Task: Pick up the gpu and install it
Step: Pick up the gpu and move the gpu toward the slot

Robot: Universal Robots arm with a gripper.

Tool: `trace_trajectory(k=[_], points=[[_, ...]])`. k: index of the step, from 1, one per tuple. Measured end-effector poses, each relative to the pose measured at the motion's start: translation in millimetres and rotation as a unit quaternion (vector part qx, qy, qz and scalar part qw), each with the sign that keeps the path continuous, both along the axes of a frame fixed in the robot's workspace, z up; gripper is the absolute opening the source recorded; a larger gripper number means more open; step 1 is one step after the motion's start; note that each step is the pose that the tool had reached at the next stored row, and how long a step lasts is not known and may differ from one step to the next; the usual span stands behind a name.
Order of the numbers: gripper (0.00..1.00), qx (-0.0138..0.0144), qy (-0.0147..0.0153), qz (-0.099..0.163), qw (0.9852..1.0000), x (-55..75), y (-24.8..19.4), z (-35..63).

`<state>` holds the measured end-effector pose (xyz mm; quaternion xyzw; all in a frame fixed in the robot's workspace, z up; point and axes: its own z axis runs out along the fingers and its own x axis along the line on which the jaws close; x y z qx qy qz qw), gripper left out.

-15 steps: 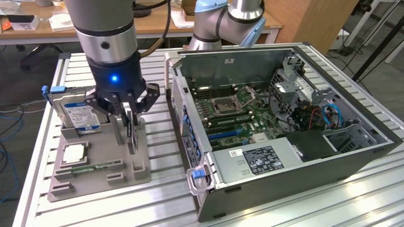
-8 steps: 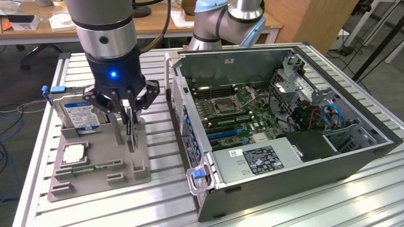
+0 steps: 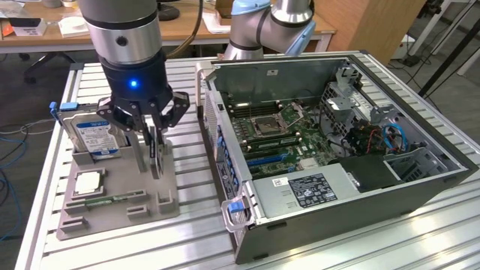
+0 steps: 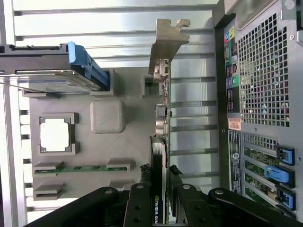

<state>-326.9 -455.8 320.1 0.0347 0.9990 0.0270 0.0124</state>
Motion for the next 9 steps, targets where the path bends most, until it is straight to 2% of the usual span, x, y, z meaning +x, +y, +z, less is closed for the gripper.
trace_trajectory(k=[9], points=[[0.26,0.0,0.0001,0.0,1.0,0.0,0.0,7.6]])
